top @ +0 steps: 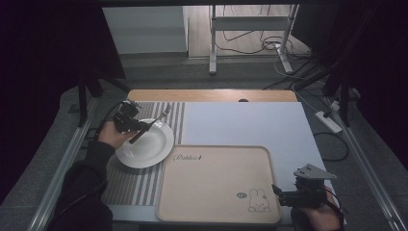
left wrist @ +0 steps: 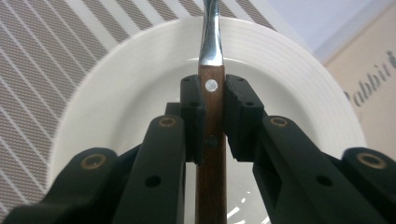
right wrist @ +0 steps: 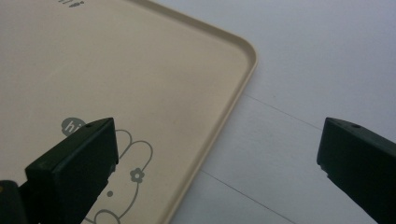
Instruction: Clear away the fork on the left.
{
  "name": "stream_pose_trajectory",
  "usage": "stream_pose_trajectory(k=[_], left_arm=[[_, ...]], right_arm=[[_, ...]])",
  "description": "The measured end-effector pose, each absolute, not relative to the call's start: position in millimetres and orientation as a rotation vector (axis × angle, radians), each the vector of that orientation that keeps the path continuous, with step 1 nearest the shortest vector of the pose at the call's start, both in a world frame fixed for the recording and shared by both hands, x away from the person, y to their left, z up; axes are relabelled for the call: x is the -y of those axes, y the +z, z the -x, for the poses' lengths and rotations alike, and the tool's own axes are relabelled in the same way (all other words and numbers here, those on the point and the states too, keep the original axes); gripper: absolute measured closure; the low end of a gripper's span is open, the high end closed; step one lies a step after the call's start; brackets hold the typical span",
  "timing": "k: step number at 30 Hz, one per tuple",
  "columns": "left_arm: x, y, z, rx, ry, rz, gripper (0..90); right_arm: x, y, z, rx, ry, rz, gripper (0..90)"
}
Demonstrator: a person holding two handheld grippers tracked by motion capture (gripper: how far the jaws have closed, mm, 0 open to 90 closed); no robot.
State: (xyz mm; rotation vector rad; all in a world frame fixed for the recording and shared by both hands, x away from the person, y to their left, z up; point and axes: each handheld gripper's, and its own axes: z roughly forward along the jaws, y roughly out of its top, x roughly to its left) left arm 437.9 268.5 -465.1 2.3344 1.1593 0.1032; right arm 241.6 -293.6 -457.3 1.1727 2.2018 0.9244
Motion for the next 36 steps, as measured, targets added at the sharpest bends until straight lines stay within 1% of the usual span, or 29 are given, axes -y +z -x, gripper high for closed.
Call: stream_pose_trajectory(k=[18, 26, 36], left_arm=[[-244, -472, -384, -1.098, 0.057, -2.344, 77.7], [-233, -467, -363, -1.085, 0.036, -2.301, 77.7], [-206, -472, -337, -1.058, -0.001, -2.343, 77.7]], right_arm=[[293, -457, -240, -2.202, 0.921, -1.160, 0.0], [293, -457, -240, -2.201, 0.924, -1.155, 0.0], [292, -457, -239, -2.200, 0.927, -1.144, 0.0]])
